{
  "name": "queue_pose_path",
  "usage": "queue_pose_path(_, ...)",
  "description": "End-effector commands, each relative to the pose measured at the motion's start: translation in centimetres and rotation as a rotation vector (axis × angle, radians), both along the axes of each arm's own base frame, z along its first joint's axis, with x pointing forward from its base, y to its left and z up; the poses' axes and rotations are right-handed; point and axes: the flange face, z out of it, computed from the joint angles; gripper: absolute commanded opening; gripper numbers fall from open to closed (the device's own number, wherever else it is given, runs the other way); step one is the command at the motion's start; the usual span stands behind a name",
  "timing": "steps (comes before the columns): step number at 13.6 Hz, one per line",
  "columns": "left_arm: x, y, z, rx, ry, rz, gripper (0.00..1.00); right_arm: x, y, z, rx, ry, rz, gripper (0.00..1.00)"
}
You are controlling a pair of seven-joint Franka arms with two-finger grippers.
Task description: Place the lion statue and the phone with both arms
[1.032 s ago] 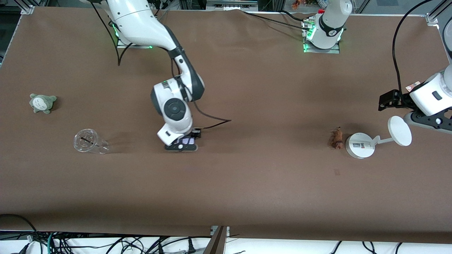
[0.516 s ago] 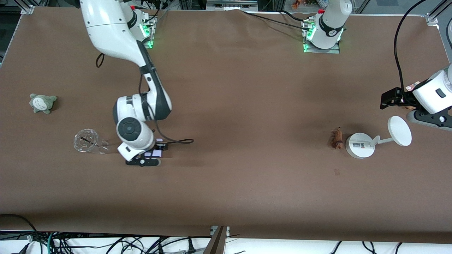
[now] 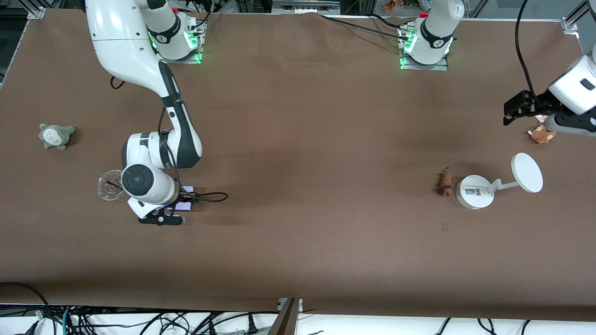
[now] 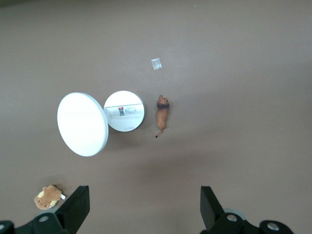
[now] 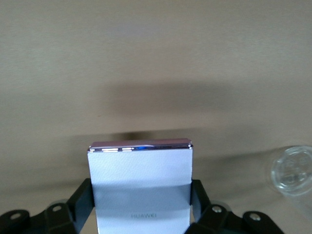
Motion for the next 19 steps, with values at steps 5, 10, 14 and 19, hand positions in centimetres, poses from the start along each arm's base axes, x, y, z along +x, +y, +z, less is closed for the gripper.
queue_pose_path(5, 0.0, -0.8, 0.1, 0.005, -0.021, -0.046, 1.0, -0.3, -2.9, -0.7, 0.018, 0.031, -0.03, 0.57)
queue_pose_path(10, 0.0, -0.9, 0.0, 0.011, -0.011, -0.064, 1.0, -0.6, -3.1, -2.6, 0.009, 0.055, -0.017, 0.58)
queue_pose_path(14, 0.0, -1.0, 0.0, 0.004, -0.01, -0.082, 1.0, -0.8, -2.8, -3.5, 0.021, 0.066, -0.011, 0.67)
queue_pose_path(19, 0.1, -0.9, -0.3, 0.002, -0.006, -0.079, 1.0, -0.2, -2.2, -1.9, 0.025, 0.049, 0.008, 1.0)
